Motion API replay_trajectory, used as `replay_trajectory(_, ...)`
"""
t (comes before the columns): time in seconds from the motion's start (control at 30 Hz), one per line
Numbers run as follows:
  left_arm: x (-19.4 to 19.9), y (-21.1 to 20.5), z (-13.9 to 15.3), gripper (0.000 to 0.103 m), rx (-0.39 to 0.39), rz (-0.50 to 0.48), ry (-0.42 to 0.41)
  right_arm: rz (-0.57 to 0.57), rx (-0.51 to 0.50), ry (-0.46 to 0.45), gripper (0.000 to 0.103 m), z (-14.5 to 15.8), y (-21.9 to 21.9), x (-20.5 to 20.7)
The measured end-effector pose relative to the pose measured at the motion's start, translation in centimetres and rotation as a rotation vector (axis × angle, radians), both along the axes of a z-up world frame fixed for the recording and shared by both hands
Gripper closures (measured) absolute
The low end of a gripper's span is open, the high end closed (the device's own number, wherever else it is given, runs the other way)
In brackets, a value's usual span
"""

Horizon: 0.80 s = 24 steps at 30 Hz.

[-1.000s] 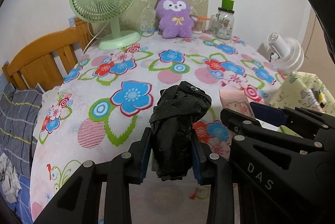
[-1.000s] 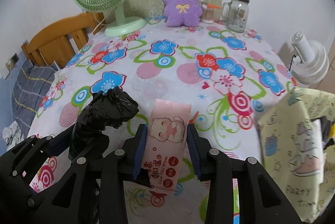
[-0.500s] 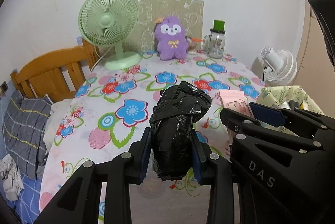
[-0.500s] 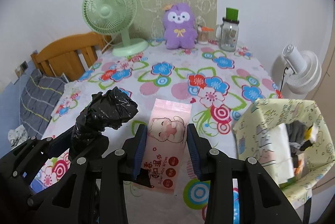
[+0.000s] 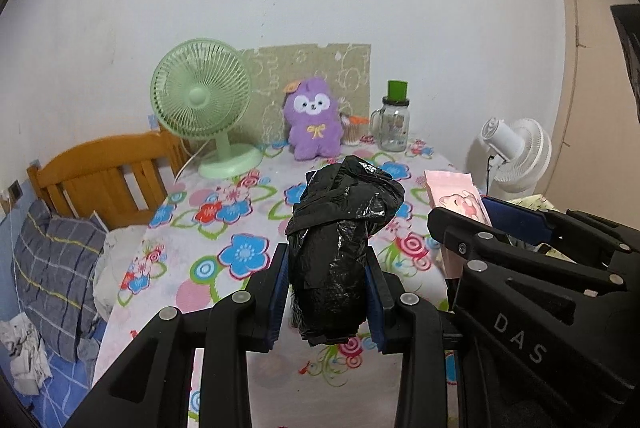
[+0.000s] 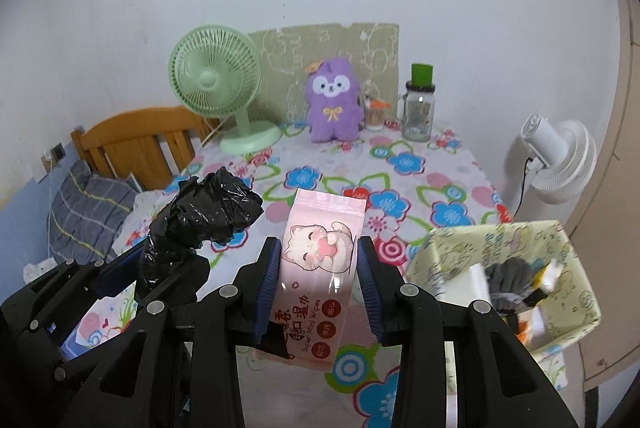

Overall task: Organize soft objects
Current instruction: 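Lift and carry the black cloth and pink package with both grippers over the paper box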

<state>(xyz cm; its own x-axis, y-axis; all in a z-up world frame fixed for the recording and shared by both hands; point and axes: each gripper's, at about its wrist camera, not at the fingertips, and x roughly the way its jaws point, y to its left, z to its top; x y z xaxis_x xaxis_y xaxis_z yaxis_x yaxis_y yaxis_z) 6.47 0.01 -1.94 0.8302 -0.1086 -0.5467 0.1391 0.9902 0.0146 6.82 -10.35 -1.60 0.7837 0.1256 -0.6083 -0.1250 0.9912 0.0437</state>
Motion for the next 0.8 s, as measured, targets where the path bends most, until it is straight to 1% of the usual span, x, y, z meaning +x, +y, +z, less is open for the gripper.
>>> replay_trajectory(0.23,-0.7,-2.5,1.2,0.069,-0.001,-0.027,-0.024,-0.009,0.007,-0.041,0.062,1.3,-3.0,-0.9)
replay_trajectory(0.53,-0.7,-6.2,2.1,0.069,-0.002,-0.049,-0.038,-0.007,0.003,-0.069,0.062,2.4,-6.7,-1.1)
replay_trajectory(0.8,0.0,-9.8,2.4,0.069,0.002,-0.071,-0.039,-0.019,0.002,-0.082,0.062,2.6,-10.2,-0.9)
